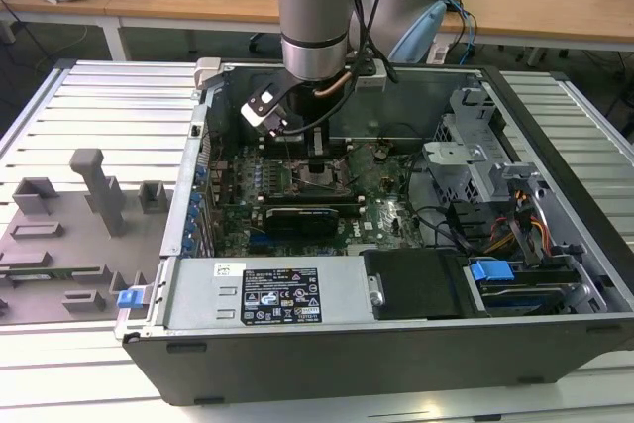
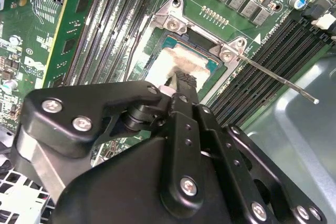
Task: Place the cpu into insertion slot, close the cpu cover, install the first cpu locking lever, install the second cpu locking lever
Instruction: 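Place the cpu into insertion slot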
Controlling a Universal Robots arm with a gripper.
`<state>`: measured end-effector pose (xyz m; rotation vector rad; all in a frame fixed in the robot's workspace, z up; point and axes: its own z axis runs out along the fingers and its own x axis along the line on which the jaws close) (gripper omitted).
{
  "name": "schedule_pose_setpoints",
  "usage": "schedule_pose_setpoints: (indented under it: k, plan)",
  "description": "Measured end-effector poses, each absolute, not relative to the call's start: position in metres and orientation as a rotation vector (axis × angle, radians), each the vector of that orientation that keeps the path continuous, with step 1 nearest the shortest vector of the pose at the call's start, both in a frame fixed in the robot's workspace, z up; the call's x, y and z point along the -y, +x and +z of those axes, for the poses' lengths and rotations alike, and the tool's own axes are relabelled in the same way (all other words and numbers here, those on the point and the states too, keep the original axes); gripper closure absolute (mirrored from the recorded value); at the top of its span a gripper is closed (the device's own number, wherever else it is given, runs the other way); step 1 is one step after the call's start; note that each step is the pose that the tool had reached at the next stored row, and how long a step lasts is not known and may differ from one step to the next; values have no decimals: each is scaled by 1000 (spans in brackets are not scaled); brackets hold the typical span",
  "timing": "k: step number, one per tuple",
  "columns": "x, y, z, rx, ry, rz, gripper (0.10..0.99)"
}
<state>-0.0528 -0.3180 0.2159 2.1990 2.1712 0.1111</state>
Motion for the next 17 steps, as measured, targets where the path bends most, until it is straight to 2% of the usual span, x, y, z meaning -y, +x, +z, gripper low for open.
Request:
schedule_pose_setpoints:
  k: [9, 17]
  plan:
    - [318, -47, 218, -2171, 2198, 107, 980]
    - [318, -47, 253, -2164, 2197, 98, 980]
